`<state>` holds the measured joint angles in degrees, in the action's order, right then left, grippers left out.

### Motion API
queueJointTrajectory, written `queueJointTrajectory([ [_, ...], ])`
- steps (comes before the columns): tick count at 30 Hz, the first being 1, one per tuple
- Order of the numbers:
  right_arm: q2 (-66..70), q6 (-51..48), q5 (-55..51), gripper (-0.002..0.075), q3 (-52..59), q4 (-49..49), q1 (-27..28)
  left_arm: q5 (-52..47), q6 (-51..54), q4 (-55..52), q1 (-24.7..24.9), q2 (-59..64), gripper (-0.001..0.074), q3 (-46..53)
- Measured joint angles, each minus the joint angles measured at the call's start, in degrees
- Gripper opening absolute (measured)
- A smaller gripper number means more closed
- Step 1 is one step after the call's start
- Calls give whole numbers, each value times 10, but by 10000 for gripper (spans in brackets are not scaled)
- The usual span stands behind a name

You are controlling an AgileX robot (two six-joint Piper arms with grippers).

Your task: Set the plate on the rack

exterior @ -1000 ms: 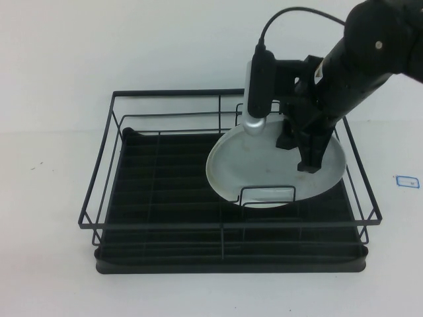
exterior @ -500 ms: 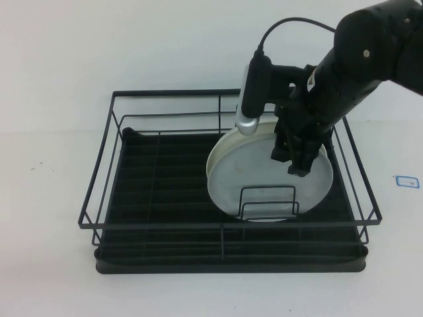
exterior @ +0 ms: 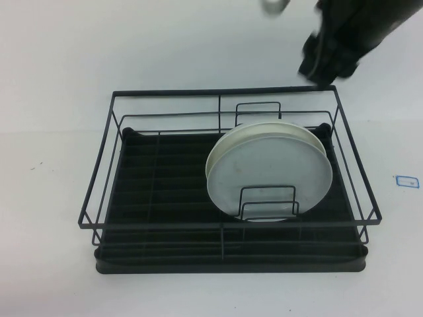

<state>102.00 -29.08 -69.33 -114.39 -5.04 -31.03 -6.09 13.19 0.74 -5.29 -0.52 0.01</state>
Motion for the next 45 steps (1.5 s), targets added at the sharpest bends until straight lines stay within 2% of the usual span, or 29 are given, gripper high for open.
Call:
queueJointTrajectory([
  [7, -78, 105, -21, 325, -44, -19, 0, -146, 7, 3, 0, 0, 0, 1],
  [10, -100, 136, -21, 306, -47, -19, 0, -146, 9, 15, 0, 0, 0, 1],
  [18, -109, 135, -21, 298, -47, -41, 0, -148, 8, 22, 0, 0, 0, 1],
  [26, -125, 221, -21, 297, -9, -183, 11, -148, 6, 22, 0, 0, 0, 1],
  [29, -160, 242, 29, 295, 43, -199, 20, -148, 6, 22, 0, 0, 0, 1],
  [35, -289, 255, 265, 294, 236, -190, 77, -148, 6, 23, 0, 0, 0, 1],
  [40, -427, 259, 360, 294, 447, -102, 192, -148, 6, 23, 0, 0, 0, 1],
  [45, -562, 259, 487, 294, 694, -101, 304, -146, 6, 23, 0, 0, 0, 1],
])
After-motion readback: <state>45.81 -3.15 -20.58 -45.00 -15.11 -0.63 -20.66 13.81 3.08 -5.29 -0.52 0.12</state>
